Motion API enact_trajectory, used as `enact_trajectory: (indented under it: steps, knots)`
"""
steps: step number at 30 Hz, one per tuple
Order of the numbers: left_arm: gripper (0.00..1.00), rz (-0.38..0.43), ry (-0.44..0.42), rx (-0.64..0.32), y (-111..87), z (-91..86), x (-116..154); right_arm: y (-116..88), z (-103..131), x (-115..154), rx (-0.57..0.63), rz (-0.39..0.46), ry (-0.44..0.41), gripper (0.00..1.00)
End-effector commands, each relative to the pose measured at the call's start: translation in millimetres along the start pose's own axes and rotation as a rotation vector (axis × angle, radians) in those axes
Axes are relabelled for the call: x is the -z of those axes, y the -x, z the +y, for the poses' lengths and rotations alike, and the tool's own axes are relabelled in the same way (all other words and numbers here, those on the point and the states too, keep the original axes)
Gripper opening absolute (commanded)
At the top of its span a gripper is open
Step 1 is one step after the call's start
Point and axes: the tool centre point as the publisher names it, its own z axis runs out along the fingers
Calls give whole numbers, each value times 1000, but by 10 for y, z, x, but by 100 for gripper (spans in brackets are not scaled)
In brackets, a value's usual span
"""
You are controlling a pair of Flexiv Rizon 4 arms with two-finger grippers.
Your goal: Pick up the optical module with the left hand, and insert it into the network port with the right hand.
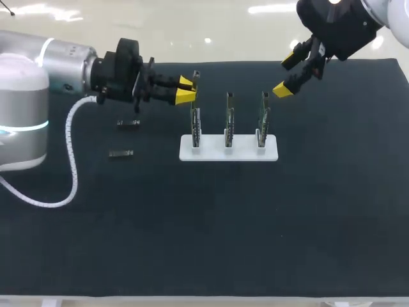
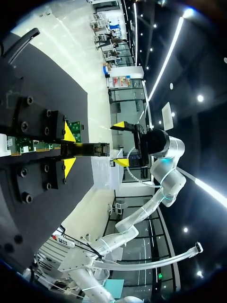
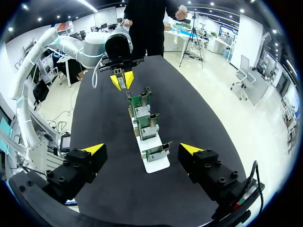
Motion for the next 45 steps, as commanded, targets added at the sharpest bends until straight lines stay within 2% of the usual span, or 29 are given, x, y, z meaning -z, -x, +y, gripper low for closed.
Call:
enact_trajectory:
  steps: [1, 28, 33, 39, 45]
  knots:
    - [0, -5, -24, -7, -37, 103, -26, -3, 6, 1, 0, -1, -1, 100]
    - [0, -6, -27, -9, -42, 124, -31, -3, 6, 1, 0, -1, -1, 100]
    - [0, -6, -27, -9, -42, 124, -31, 244, 45, -116, 13, -15, 16, 100]
    - [0, -6, -27, -9, -42, 124, -31, 579, 87, -304, 144, -44, -55, 100]
    - [0, -6, -27, -9, -42, 124, -31, 843, 130, -499, 184, -42, -55, 100]
